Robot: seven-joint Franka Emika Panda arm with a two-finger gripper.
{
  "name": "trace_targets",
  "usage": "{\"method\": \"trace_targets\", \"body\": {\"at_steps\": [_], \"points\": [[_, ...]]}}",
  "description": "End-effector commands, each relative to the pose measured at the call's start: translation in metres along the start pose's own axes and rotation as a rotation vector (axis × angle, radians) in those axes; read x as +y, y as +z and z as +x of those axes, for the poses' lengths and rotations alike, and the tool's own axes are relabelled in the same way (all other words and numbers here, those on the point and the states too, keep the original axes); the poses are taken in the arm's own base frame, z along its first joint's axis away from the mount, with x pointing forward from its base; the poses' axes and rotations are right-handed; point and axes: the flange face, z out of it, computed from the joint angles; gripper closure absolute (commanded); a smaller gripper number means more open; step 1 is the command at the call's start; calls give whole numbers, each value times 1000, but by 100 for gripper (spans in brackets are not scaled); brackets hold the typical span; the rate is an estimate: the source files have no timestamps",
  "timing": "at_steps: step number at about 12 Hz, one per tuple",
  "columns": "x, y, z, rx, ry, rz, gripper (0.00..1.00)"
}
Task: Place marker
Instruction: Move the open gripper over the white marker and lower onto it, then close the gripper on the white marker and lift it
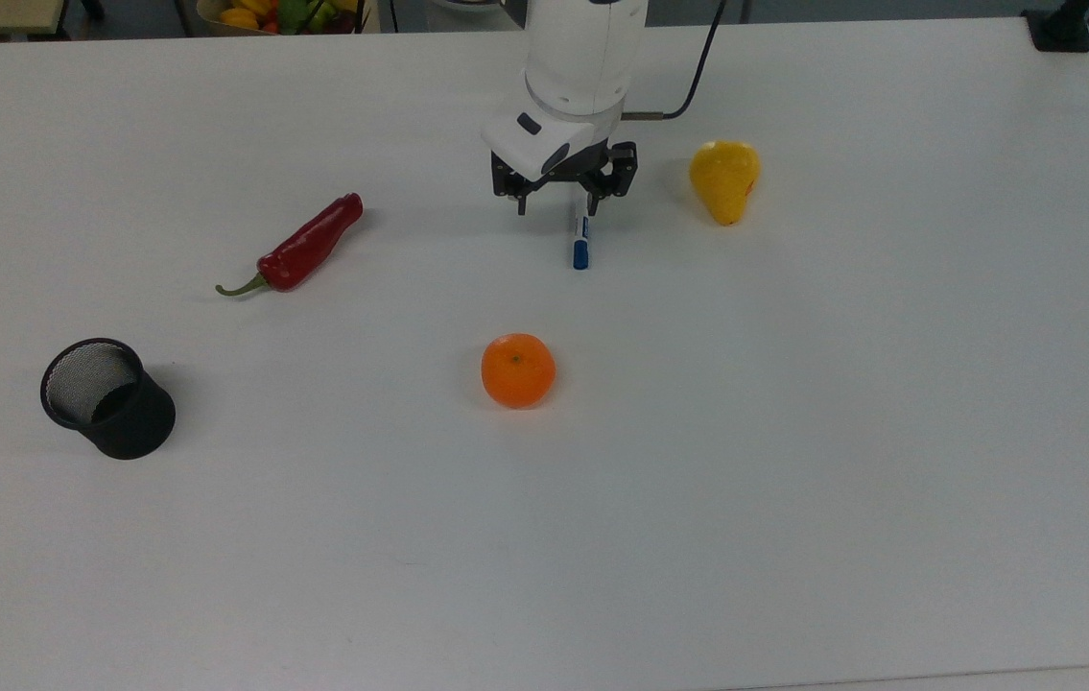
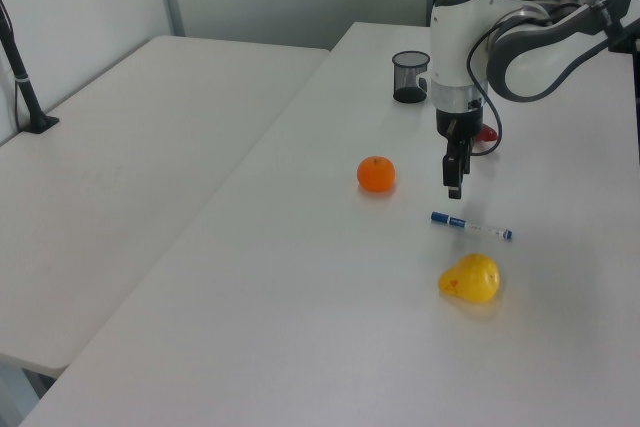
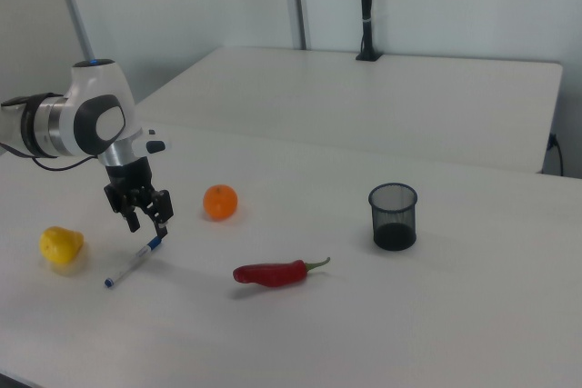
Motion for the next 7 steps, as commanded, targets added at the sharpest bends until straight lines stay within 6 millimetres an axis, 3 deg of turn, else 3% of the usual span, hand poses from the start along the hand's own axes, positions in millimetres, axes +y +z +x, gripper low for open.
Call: {"method": "trace_targets", "body": {"at_steps": [1, 3, 7], "points": [[-12, 14, -1, 17, 26, -21, 26], [-25, 27, 0, 17, 46, -33, 26], [-29, 43, 1, 4, 50, -57, 26]]}}
